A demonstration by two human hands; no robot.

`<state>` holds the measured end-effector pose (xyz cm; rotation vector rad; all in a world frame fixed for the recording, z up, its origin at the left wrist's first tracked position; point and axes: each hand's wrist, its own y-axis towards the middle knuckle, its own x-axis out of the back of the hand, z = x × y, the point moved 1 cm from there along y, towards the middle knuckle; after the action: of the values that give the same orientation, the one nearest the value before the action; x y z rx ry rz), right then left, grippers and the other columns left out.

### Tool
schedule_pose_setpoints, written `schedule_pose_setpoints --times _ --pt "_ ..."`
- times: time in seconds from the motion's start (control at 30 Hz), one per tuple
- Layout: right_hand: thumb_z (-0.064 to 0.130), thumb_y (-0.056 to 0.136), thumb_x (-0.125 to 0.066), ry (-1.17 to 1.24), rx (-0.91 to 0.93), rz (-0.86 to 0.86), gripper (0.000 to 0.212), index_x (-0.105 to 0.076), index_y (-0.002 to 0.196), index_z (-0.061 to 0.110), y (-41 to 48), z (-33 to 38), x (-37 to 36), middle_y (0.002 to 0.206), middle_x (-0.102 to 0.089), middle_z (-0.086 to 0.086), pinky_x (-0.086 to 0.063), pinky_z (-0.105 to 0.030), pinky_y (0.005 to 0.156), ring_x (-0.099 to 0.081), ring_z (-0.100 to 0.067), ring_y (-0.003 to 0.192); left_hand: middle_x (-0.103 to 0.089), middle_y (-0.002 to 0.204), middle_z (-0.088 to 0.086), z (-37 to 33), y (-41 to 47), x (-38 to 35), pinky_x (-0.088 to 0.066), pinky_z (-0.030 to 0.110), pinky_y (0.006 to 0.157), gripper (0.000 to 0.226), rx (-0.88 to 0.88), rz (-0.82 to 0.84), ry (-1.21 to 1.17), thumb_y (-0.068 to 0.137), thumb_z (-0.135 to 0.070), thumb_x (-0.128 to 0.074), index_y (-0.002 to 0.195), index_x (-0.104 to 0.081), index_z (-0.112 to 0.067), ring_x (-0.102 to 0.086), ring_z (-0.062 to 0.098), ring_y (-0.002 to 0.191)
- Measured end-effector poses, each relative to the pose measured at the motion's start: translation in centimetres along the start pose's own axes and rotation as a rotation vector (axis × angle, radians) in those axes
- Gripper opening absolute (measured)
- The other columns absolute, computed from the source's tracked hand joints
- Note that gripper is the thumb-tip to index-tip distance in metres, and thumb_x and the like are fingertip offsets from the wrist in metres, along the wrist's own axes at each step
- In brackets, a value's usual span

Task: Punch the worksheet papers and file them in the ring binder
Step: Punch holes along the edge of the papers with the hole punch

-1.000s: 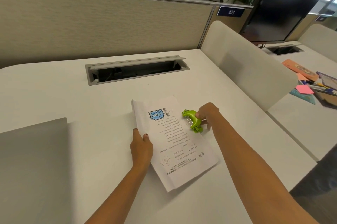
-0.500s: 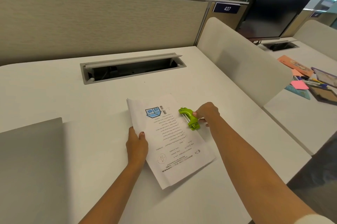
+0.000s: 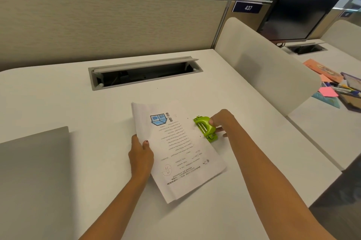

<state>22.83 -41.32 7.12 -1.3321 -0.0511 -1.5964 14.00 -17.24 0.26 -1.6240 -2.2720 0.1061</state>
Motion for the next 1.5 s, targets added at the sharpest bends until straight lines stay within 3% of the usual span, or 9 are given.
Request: schedule_pose_setpoints --times 0.33,0.43,0.57,0.67,0.8,0.87,1.03,1.3,1.5 --pt "0.01 0.084 -0.067 0.097 -0.004 -0.003 0.029 -0.064 0.112 0.003 0.1 -0.5 0.3 0.111 -0.069 -0.015 -0.053 -0.035 0.075 -0.071 -0.027 0.093 -0.049 0.115 -0.003 0.6 0.6 3.6 -0.047 0.043 0.089 0.035 0.015 0.0 0.029 0.101 -0.018 -0.041 0.136 -0.038 -0.016 -0.052 0.024 0.101" --pt "0.014 0.082 -0.068 0.049 0.087 -0.209 0.028 -0.065 0.109 0.009 -1.1 -0.8 -0.4 0.113 -0.066 -0.011 -0.049 -0.032 0.08 -0.064 -0.028 0.103 -0.051 0.116 -0.004 0.4 0.1 4.5 -0.049 0.042 0.085 0.034 -0.003 0.007 -0.013 0.101 -0.019 -0.04 0.134 -0.039 -0.018 -0.055 0.023 0.1" --pt "0.022 0.086 -0.066 0.111 0.435 -0.452 0.014 -0.066 0.099 0.016 -4.6 -2.0 -2.9 0.103 -0.064 -0.006 -0.038 -0.025 0.075 -0.053 -0.024 0.1 -0.055 0.116 -0.004 0.1 -0.6 6.3 -0.05 0.033 0.073 0.031 -0.052 -0.019 -0.073 0.1 -0.022 -0.042 0.132 -0.041 -0.02 -0.059 0.019 0.092" --pt "0.027 0.087 -0.066 0.341 0.487 -0.216 0.011 -0.069 0.093 0.018 -7.2 -2.3 -4.8 0.087 -0.066 0.006 -0.04 -0.014 0.068 -0.058 -0.009 0.079 -0.056 0.121 -0.003 -0.3 -1.1 7.9 -0.053 0.038 0.078 0.033 -0.074 -0.03 -0.109 0.1 -0.025 -0.043 0.133 -0.041 -0.021 -0.061 0.022 0.1" --pt "0.031 0.095 -0.055 0.602 0.436 0.244 0.032 -0.072 0.096 0.003 -10.2 -2.4 -6.3 0.081 -0.067 -0.005 -0.05 -0.029 0.077 -0.06 -0.017 0.077 -0.061 0.12 -0.001 -0.8 -1.9 10.2 -0.054 0.044 0.085 0.028 -0.119 -0.037 -0.147 0.1 -0.021 -0.043 0.128 -0.046 -0.022 -0.063 0.022 0.103" --pt "0.035 0.096 -0.052 0.642 0.449 0.352 0.04 -0.071 0.099 -0.001 -11.7 -2.3 -6.5 0.087 -0.069 -0.016 -0.05 -0.033 0.08 -0.061 -0.021 0.078 -0.063 0.117 -0.001 -0.8 -2.3 11.6 -0.053 0.041 0.085 0.027 -0.136 -0.048 -0.162 0.1 -0.018 -0.044 0.126 -0.048 -0.022 -0.063 0.021 0.102" --pt "0.037 0.095 -0.053 0.561 0.558 0.387 0.038 -0.073 0.099 0.005 -15.4 -1.7 -7.4 0.098 -0.075 -0.013 -0.056 -0.039 0.091 -0.069 -0.032 0.096 -0.065 0.109 -0.006 -0.3 -4.1 15.4 -0.053 0.037 0.076 0.024 -0.137 -0.098 -0.191 0.099 -0.019 -0.045 0.121 -0.05 -0.028 -0.065 0.019 0.097" --pt "0.028 0.086 -0.068 0.562 0.669 0.445 0.015 -0.072 0.096 0.016 -20.2 -1.0 -9.9 0.095 -0.074 -0.003 -0.057 -0.025 0.072 -0.071 -0.019 0.087 -0.067 0.113 -0.003 1.3 -8.8 22.1 -0.057 0.048 0.079 0.027 -0.113 -0.205 -0.213 0.099 -0.023 -0.045 0.125 -0.05 -0.028 -0.068 0.022 0.095" --pt "0.014 0.084 -0.071 0.485 0.68 0.522 0.015 -0.071 0.099 0.014 -22.7 -1.2 -12.5 0.098 -0.073 -0.011 -0.06 -0.04 0.079 -0.07 -0.025 0.092 -0.069 0.11 0.001 2.4 -11.1 25.2 -0.056 0.048 0.078 0.024 -0.109 -0.239 -0.257 0.099 -0.019 -0.047 0.119 -0.054 -0.028 -0.069 0.024 0.094"
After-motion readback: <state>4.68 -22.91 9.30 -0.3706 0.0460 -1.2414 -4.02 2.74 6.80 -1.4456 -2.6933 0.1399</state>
